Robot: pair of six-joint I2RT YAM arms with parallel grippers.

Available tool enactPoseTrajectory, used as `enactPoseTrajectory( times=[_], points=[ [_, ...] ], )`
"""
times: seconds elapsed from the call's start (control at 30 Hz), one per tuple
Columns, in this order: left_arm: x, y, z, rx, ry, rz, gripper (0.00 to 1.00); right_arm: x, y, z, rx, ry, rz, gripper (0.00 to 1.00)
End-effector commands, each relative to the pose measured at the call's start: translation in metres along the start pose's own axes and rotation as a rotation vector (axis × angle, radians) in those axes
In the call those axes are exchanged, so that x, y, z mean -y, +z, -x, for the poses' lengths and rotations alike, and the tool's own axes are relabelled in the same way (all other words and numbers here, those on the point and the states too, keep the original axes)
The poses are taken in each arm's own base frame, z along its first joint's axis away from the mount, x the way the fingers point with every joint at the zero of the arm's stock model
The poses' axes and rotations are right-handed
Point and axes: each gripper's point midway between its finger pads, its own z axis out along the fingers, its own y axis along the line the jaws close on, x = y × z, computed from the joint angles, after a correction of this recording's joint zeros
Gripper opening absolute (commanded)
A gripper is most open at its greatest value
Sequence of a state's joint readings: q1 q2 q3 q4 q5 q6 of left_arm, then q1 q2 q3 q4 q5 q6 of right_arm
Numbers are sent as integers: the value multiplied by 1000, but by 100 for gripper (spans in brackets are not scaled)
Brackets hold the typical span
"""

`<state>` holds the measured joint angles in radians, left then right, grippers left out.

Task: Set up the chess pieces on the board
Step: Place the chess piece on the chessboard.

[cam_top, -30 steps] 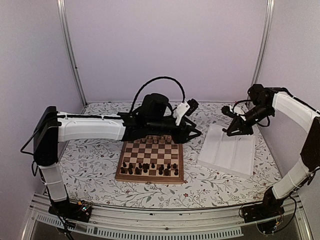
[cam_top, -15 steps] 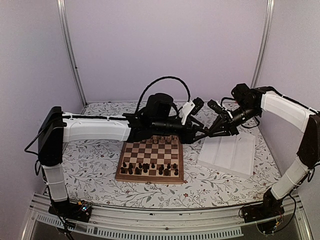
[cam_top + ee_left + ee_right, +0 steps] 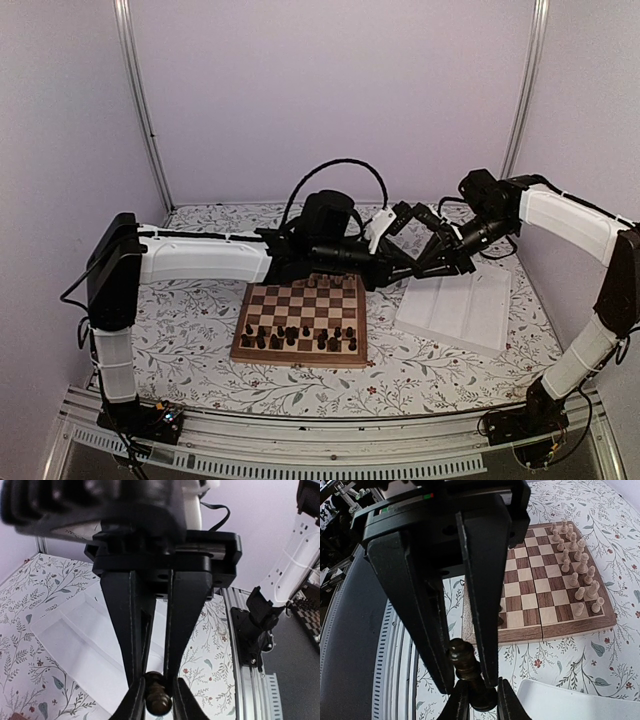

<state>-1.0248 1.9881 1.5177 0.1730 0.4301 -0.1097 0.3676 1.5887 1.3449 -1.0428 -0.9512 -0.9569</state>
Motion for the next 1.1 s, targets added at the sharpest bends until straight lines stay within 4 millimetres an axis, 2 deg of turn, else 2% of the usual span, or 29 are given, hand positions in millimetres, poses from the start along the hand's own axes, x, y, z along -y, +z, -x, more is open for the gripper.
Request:
enactPoseTrajectory(
  times=[0.0,0.13,0.23,0.37,0.43,0.53,0.63,0.73,0.87,0.9,0.93,0.97,1.0,1.07],
  points=[
    [12,3,8,15,14,-47,18,-4,1,1,-5,-17,-7,14],
    [14,1,9,15,20,-54,9,-4,0,1,-8,-22,-13,16],
    [15,-4,8,-2,27,-51,6,-4,-2,2,-16,-29,-28,27],
    [14,-19,5,-51,48,-5,5,-8,-10,1,-37,-60,-81,35],
    [14,-34,2,-88,57,33,6,-12,-16,3,-42,-87,-116,39],
    [16,-55,-19,-192,43,73,6,-12,-28,7,-52,-102,-196,47],
    [21,-81,-37,-281,51,96,6,-5,-38,6,-60,-87,-292,50],
    [29,-107,-54,-360,50,110,6,13,-54,2,-41,-38,-406,51],
    [36,-136,-73,-444,42,125,7,39,-88,-5,7,46,-579,53],
    [38,-142,-77,-457,44,127,7,43,-98,-8,26,63,-614,57],
    [39,-146,-82,-471,47,131,7,50,-109,-10,56,90,-656,67],
    [39,-151,-86,-486,48,136,7,57,-117,-17,80,132,-692,84],
    [39,-155,-91,-500,49,140,7,62,-127,-27,102,175,-728,97],
    [38,-161,-100,-525,54,153,7,66,-125,-49,114,257,-735,99]
  ],
)
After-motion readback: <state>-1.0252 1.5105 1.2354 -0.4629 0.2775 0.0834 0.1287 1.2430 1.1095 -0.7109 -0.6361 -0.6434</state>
